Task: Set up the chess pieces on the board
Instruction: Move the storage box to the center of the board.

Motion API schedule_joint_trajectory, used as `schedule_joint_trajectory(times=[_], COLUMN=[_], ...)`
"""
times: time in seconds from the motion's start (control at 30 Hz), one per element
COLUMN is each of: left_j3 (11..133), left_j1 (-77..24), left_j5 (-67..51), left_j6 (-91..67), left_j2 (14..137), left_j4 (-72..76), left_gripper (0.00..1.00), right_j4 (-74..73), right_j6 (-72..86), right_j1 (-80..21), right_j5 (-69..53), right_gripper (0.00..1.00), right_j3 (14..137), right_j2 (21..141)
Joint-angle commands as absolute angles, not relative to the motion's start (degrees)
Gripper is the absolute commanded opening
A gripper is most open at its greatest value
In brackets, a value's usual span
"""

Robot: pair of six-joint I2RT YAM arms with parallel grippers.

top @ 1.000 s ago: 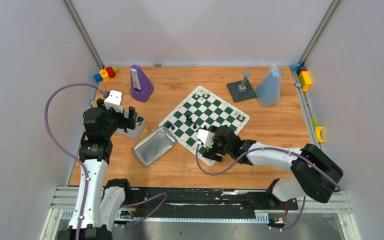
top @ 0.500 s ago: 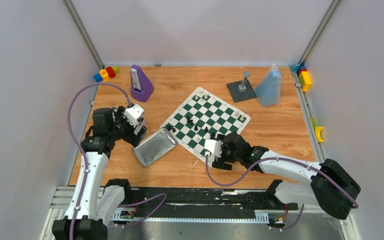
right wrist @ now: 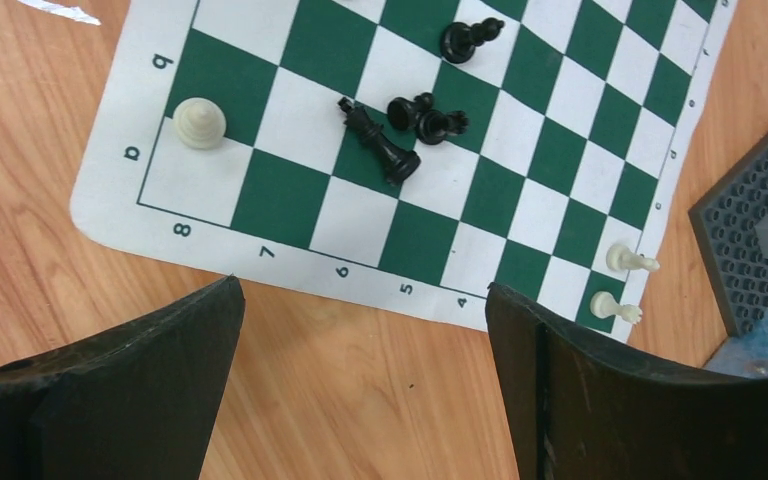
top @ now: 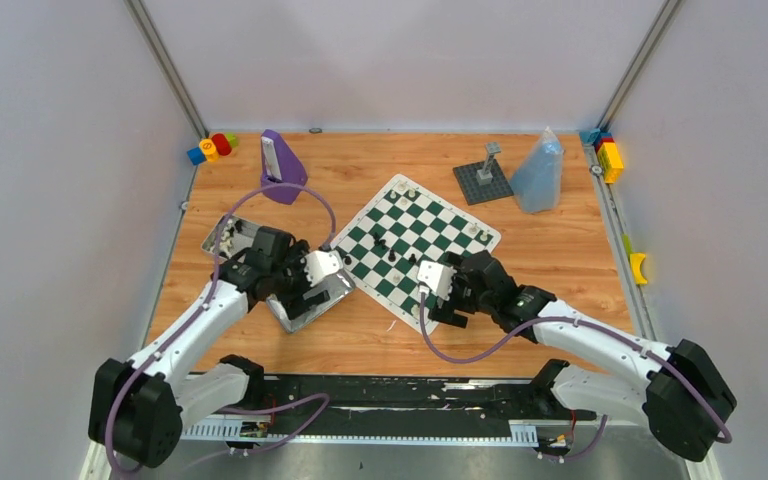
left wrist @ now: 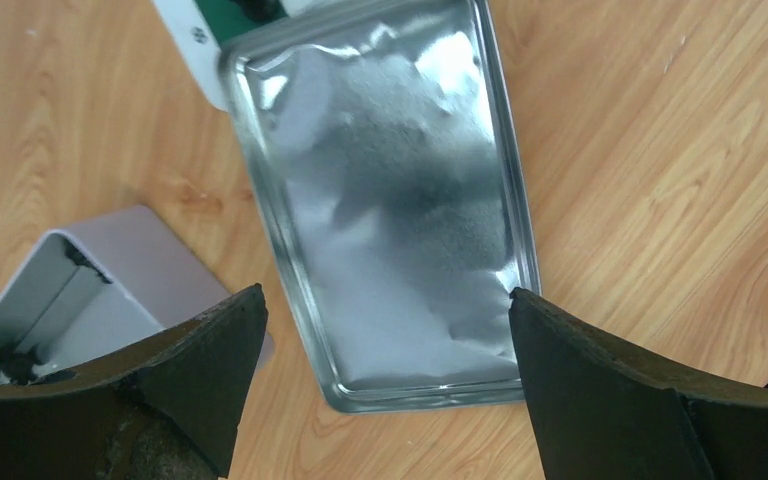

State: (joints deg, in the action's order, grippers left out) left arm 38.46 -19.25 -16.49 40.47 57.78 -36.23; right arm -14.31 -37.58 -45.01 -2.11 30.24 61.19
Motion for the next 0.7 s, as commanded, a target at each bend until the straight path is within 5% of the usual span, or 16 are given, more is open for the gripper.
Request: schedule_joint_trajectory(times=[0.0,0.3,0.67], left_j3=[36.73,33.88,25.70], left_j1=[-23.98,-25.49,-25.48], left_j5=[-8.18,0.57,4.96], left_j6=[43.46,46.70,54.33], left_j2=[61.02,65.59,55.66], left_j4=[-33.36,-31.46,-39.66], left_gripper=[0.97,0.89,0.91], right_j4=[-14.41,-14.81,-14.90], right_j6=[-36.59,-35.46,-36.50], right_j1=[-43.48,-42.72,-41.96], right_j5=[-2.19,-2.63,-2.02], right_gripper=[0.93,0.93,0.93], right_j3=[32.17,31.10,30.59], right_j2=[58.92,57.61,56.50])
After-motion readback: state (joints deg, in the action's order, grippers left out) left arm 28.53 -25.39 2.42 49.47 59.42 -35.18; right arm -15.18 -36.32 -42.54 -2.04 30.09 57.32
